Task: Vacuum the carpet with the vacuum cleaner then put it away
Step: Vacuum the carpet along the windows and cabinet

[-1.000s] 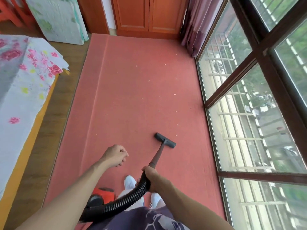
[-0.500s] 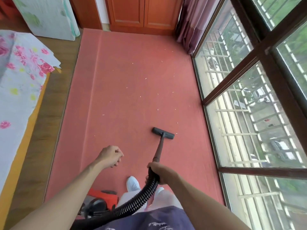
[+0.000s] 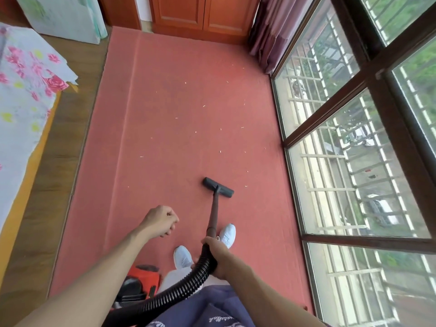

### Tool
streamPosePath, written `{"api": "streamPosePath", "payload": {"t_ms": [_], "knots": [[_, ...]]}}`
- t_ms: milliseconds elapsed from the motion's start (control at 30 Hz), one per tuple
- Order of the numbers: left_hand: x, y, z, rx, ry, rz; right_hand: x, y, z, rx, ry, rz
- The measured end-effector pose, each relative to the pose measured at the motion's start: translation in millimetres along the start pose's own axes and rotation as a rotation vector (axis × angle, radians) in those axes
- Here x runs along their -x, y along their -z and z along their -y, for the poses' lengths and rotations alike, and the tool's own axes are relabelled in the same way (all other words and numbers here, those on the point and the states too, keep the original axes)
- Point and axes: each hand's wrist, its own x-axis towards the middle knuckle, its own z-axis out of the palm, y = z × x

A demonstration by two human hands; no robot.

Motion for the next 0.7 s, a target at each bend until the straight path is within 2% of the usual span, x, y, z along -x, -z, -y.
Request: {"api": "streamPosePath", "payload": {"t_ms": [100, 267, 367, 533, 700], "knots": [[0, 1, -8, -0.027, -0.020, -0.003, -9, -3, 10, -0.190, 0.037, 0.025], [-1, -4, -22, -0.087, -0.035, 0.019, -34, -10, 33, -0.443, 0.132, -0.152], [-4, -11, -32, -0.116, -0.038, 0.026, -26, -24, 39, -0.523, 0.148, -0.166], [-10, -24, -47, -0.161, -0.056, 0.052, -31, -25, 22, -0.561, 0.072, -0.120], [-18, -32, -51, -0.179, -0.061, 0.065, -44, 24, 21, -0.453, 0.059, -0.146]]}}
